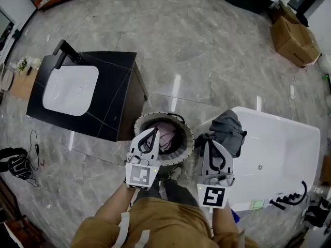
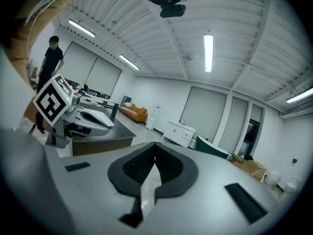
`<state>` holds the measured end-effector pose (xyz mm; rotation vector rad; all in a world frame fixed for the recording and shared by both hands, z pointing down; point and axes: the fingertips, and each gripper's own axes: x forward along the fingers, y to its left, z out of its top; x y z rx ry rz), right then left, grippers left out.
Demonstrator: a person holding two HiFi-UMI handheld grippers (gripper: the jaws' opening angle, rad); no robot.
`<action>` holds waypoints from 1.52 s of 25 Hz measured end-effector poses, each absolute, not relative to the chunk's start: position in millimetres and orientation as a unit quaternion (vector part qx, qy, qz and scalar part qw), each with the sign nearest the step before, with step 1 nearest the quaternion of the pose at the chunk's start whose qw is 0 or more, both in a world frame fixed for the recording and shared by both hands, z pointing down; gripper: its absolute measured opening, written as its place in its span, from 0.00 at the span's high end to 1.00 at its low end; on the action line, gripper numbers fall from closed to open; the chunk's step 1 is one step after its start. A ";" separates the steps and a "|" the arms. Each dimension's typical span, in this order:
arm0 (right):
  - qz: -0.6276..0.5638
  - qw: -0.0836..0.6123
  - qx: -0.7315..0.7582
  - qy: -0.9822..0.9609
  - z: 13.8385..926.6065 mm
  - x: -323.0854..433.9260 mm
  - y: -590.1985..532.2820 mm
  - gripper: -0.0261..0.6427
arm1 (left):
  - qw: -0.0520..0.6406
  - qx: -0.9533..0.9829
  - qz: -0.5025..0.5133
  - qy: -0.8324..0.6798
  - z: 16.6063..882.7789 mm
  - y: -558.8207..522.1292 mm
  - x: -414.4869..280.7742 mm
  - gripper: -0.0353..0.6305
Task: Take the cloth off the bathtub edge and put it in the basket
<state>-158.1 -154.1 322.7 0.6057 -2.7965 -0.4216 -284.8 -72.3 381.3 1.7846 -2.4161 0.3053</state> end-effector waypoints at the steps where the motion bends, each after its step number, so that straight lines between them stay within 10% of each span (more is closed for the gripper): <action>1: -0.150 0.125 0.207 -0.959 315.4 -156.6 -154.2 0.95 | 0.056 0.591 0.099 -0.799 369.6 -71.1 -284.0 0.94; 38: -0.181 -0.012 0.158 -0.971 133.7 -155.3 -113.5 0.95 | -0.070 0.535 0.039 -0.841 164.4 28.2 -275.0 0.94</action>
